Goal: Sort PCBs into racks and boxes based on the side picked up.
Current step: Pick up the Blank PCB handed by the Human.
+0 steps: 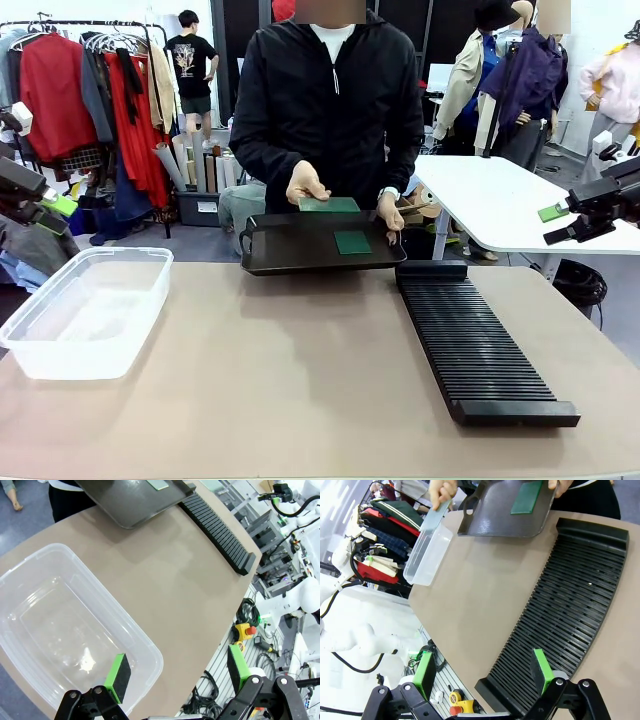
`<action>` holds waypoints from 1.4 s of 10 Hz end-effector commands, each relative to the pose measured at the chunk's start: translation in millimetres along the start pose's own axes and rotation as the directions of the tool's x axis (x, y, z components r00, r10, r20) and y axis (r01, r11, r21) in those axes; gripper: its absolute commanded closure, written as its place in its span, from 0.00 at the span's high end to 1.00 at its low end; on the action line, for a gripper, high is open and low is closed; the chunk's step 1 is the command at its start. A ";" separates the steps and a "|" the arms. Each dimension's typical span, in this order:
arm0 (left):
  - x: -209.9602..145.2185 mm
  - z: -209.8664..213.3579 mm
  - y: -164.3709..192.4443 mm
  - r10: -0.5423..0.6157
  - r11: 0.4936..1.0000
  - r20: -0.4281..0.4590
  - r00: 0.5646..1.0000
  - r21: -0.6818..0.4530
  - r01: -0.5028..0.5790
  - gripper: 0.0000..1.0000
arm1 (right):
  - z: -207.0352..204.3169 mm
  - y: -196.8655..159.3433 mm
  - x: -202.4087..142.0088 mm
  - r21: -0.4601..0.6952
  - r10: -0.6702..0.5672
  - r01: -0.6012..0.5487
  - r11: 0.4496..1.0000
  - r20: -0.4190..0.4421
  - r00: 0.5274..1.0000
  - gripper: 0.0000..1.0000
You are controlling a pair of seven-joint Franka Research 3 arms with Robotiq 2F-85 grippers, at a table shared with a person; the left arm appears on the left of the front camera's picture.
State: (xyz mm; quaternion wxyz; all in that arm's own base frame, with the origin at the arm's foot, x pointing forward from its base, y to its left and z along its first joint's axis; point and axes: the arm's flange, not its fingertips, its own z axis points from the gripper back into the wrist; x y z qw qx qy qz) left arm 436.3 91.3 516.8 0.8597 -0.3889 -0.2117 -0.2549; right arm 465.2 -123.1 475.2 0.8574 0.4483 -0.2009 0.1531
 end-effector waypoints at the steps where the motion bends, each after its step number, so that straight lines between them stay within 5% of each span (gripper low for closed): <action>1: -0.4 0.4 0.2 0.001 1.000 0.003 1.000 -0.005 -0.001 1.00 | -0.3 0.6 0.6 -0.002 0.001 -0.001 1.000 -0.001 1.000 1.00; 10: -0.4 0.4 0.2 0.001 1.000 0.003 1.000 -0.005 -0.001 1.00 | 0.0 0.0 0.0 0.000 0.000 0.000 1.000 0.000 1.000 1.00; 14: -0.4 0.4 0.2 0.001 1.000 0.003 1.000 -0.005 -0.001 1.00 | -12.8 -2.3 -9.0 0.167 -0.045 0.037 0.985 0.045 0.998 1.00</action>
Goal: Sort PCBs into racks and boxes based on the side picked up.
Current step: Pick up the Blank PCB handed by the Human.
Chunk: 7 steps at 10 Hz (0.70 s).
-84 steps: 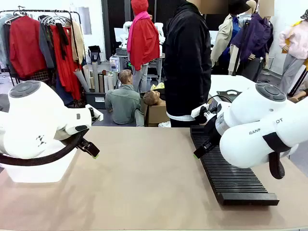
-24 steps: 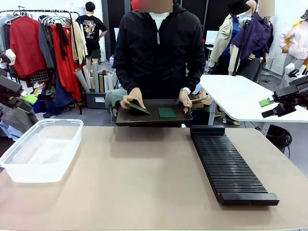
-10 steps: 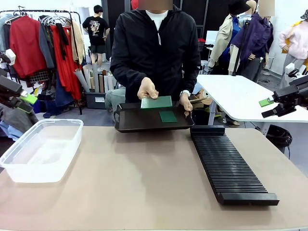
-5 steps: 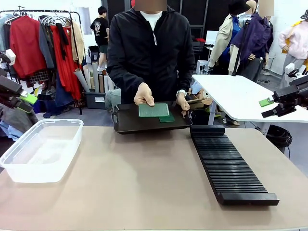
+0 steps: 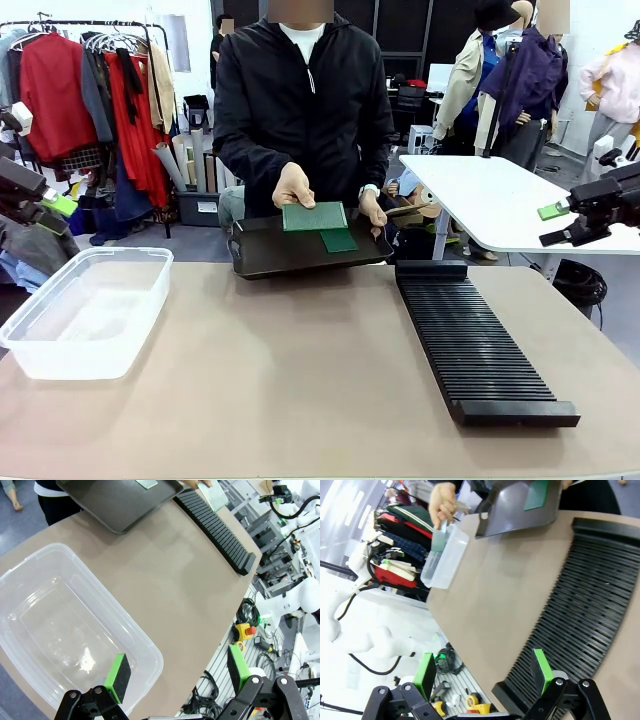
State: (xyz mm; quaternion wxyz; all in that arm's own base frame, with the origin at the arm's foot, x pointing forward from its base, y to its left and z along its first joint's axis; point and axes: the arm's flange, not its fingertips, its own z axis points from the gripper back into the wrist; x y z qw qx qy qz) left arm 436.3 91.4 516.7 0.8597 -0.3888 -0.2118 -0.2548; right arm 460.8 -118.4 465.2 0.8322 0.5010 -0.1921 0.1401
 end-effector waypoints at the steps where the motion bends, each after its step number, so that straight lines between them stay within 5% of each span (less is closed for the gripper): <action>1: -0.4 0.4 0.2 0.001 1.000 0.003 1.000 -0.005 -0.001 1.00 | -11.6 4.0 -0.3 0.076 0.004 -0.006 0.997 0.026 1.000 1.00; 7: -0.4 0.4 0.2 0.001 1.000 0.003 1.000 -0.005 -0.001 1.00 | -69.0 4.9 16.7 0.153 -0.042 0.040 0.987 0.012 0.999 1.00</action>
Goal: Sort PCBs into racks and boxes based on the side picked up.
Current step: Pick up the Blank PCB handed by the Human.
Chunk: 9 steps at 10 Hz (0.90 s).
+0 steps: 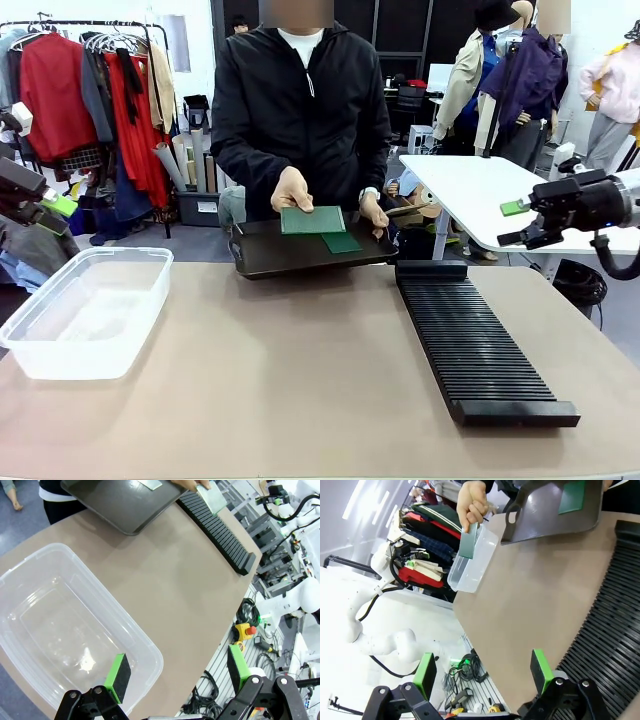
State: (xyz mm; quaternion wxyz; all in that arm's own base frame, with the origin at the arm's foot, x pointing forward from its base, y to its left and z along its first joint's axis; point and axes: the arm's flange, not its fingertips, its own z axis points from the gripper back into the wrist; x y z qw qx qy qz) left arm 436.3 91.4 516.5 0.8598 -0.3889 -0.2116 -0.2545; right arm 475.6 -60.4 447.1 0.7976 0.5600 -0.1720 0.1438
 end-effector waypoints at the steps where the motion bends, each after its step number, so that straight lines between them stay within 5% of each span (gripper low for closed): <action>1: -0.2 0.5 0.0 0.001 1.000 0.003 1.000 -0.005 -0.001 1.00 | -19.4 -4.9 10.3 0.026 -0.017 0.017 1.000 0.012 1.000 1.00; 9: -0.2 0.5 0.0 0.001 1.000 0.003 1.000 -0.005 -0.001 1.00 | -117.2 -17.2 54.2 0.134 0.026 -0.016 0.991 -0.076 0.997 1.00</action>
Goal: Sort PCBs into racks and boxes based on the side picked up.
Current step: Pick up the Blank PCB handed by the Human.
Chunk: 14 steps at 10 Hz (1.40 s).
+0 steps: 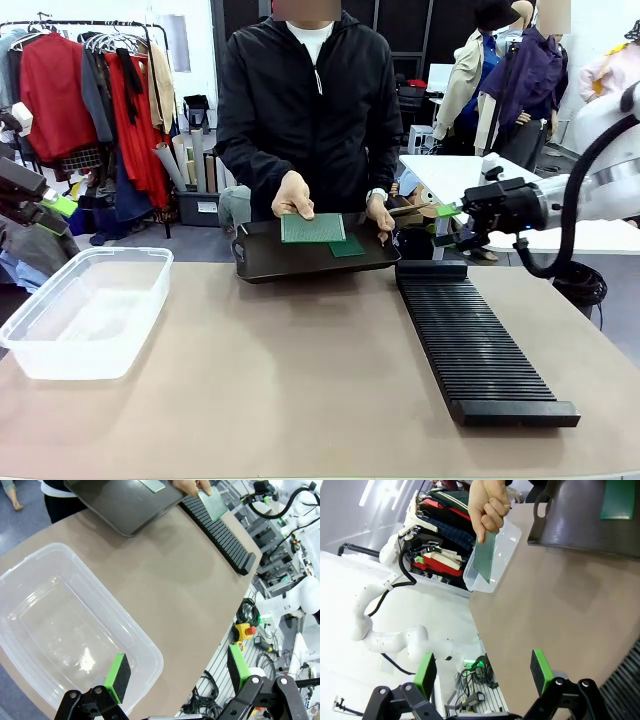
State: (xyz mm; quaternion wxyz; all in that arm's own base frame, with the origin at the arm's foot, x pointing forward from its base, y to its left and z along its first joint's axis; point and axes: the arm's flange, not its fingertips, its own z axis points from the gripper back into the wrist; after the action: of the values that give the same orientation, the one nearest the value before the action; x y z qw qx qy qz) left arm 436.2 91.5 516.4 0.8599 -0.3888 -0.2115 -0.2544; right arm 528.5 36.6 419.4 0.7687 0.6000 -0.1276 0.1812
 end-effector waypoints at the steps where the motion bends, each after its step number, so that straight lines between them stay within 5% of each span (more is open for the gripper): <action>1: -0.1 0.5 -0.1 0.000 1.000 0.003 1.000 -0.005 0.000 1.00 | -22.1 -7.2 24.8 0.036 0.011 -0.011 0.999 0.008 1.000 1.00; 14: -0.1 0.5 -0.1 0.000 1.000 0.003 1.000 -0.005 0.000 1.00 | -149.5 -19.7 60.5 0.144 -0.095 0.083 0.986 0.076 0.993 1.00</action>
State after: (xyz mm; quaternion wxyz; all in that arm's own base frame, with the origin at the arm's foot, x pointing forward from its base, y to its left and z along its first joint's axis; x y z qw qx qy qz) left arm 436.2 91.6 516.2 0.8600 -0.3888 -0.2114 -0.2542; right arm 579.6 175.4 387.3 0.7312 0.6559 -0.1161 0.1475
